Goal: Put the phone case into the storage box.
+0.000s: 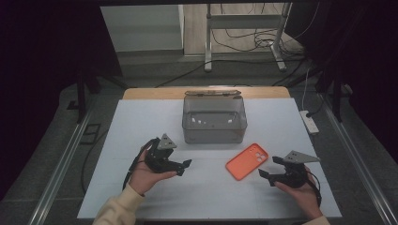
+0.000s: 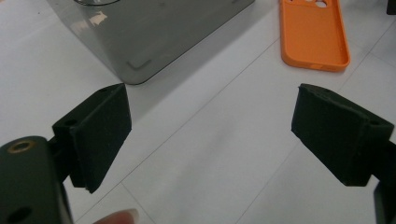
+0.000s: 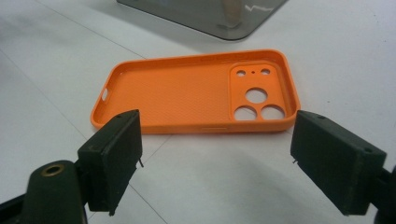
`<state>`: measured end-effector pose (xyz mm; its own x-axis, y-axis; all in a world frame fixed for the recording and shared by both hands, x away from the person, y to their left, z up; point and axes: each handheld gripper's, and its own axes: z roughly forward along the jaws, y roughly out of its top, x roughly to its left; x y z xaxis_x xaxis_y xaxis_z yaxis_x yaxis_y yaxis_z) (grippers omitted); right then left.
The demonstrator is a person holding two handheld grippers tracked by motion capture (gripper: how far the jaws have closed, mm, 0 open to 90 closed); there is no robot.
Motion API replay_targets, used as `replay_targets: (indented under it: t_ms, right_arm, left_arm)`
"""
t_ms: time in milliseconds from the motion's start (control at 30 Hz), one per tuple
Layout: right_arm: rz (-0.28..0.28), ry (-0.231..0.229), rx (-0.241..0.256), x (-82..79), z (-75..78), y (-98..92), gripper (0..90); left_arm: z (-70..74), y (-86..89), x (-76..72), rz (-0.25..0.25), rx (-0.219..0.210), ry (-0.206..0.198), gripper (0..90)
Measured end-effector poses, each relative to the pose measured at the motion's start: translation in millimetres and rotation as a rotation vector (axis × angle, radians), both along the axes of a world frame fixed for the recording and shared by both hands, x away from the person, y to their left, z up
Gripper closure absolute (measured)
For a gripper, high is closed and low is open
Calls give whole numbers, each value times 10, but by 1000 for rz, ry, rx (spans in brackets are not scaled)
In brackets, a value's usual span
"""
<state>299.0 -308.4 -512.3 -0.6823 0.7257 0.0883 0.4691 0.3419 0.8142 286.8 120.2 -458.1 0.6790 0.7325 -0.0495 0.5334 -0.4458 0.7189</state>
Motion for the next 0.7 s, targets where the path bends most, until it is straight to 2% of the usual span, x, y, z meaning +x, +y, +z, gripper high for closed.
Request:
replay_targets:
  t_ms: [367,700]
  right_arm:
    - [1,0,-9,0,2,1,165]
    - [3,-6,3,-5,5,-1,166]
  left_arm:
    - [-3,-84,57,-7,13,16,123]
    - [-16,-151,91,-28,23,34,125]
